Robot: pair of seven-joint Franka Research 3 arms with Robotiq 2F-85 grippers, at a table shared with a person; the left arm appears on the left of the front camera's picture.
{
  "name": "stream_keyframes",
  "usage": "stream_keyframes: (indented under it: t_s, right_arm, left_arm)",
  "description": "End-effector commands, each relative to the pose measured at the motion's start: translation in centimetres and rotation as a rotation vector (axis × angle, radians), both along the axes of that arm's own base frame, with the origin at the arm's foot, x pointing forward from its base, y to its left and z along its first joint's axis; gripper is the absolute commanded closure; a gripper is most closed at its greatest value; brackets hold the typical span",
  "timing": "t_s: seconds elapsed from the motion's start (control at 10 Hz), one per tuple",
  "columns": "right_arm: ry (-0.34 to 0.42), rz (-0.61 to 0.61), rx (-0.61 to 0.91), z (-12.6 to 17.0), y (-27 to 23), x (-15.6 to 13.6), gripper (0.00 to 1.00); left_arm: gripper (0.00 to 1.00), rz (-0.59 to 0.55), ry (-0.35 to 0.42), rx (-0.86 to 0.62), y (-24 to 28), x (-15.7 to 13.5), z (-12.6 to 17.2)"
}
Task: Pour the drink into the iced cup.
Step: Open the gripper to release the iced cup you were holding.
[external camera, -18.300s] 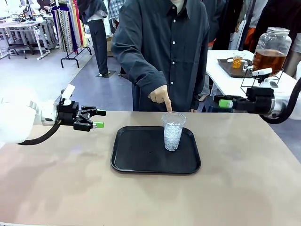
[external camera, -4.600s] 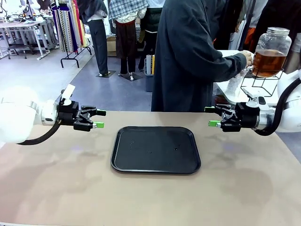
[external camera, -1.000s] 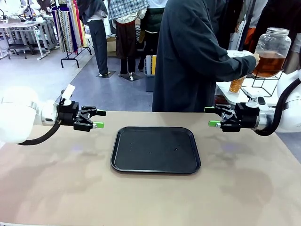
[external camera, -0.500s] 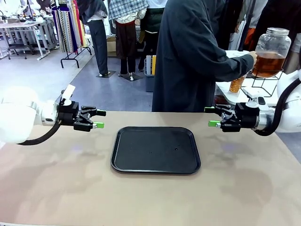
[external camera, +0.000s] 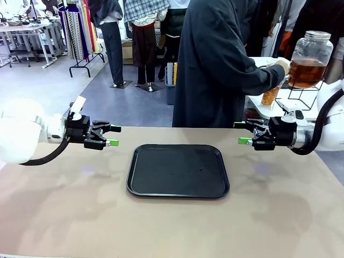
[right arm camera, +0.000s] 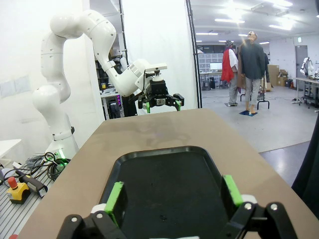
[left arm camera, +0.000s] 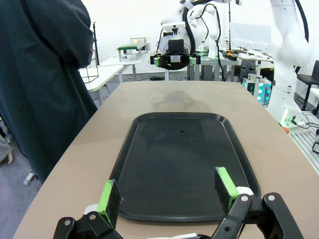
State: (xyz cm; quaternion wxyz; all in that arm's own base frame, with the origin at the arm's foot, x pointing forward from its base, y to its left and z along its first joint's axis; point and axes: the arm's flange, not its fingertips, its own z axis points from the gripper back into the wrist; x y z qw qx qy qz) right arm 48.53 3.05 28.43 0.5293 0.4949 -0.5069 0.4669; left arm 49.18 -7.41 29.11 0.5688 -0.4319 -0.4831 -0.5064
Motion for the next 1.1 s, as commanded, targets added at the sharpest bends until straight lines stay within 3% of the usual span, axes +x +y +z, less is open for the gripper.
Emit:
stream_keyframes:
  t_s: [0.0, 1.0]
  right_arm:
    - [-0.004, 0.003, -0.001, 0.61, 0.2, 0.02, 0.0]
    - [-0.004, 0.003, -0.001, 0.61, 0.2, 0.02, 0.0]
  left_arm:
    - [0.0, 0.004, 0.009, 0.004, -0.07, 0.08, 0.2]
    - [0.0, 0.004, 0.009, 0.004, -0.07, 0.08, 0.2]
